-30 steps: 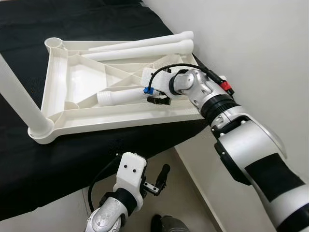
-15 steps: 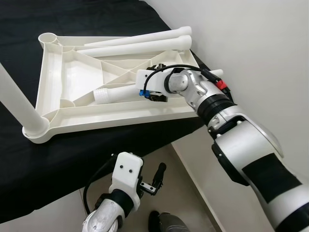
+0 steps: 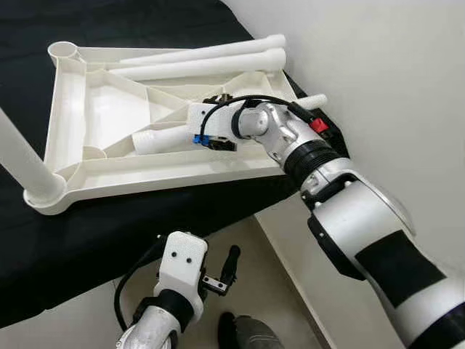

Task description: Building children table

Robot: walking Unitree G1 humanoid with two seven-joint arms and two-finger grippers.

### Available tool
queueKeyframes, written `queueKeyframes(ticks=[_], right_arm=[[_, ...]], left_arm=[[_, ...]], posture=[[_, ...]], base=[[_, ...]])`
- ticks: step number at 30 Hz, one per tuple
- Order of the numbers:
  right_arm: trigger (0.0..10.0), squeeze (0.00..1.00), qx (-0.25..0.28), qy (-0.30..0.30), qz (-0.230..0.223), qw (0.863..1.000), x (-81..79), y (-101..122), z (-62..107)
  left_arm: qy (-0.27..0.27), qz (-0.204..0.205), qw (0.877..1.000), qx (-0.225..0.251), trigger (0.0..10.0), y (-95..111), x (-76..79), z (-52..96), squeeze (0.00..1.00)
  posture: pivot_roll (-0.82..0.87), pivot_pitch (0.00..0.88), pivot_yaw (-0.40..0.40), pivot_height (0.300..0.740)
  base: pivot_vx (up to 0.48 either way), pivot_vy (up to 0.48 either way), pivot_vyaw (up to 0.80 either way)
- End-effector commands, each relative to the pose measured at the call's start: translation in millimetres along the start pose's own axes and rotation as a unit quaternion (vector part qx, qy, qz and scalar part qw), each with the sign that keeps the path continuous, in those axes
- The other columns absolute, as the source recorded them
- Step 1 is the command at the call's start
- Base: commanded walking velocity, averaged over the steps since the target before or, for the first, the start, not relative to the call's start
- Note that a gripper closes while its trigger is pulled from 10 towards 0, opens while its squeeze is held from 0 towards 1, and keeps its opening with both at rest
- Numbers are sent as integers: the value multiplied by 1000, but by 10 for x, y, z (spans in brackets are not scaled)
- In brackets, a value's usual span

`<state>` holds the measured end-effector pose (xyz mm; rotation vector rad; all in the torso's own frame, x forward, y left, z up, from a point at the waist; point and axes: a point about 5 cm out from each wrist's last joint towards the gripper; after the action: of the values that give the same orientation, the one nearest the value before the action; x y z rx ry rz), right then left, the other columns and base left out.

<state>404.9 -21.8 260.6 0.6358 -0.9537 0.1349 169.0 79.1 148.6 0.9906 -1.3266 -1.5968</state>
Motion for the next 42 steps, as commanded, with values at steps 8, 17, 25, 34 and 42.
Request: queueKeyframes(ticks=[8,17,25,34,42], right_arm=[[0,0,26,5,-5,1000,-96,51,-51],[0,0,69,-46,-6,997,32,89,13],[0,0,139,-142,-30,980,468,129,297],[0,0,174,-347,28,921,1003,128,772],[0,0,225,-387,105,888,955,10,987]], left_arm=[[-46,44,998,-4,10000,55,281,77,0],[-45,34,998,-2,10000,45,235,21,0],[-38,15,999,5,10000,25,118,-86,0],[-24,-24,999,40,10000,126,-69,-291,0],[-9,-32,998,48,10000,177,-296,-471,0]], posture=[[-53,299,-223,740],[-35,265,-209,740],[-20,205,-180,740],[-5,131,-124,740],[-9,63,-84,740]], base=[[0,0,0],[0,0,0],[0,0,0],[0,0,0],[0,0,0]])
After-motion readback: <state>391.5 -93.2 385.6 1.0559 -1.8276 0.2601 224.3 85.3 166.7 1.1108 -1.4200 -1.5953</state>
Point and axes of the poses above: a point about 5 cm out from each wrist's last joint towards the gripper, its own z axis pointing back from the gripper into the wrist, its own y axis along the axis of the wrist's last joint, x = y × z, and after that the axes turned 8 degrees about -z, right-handed
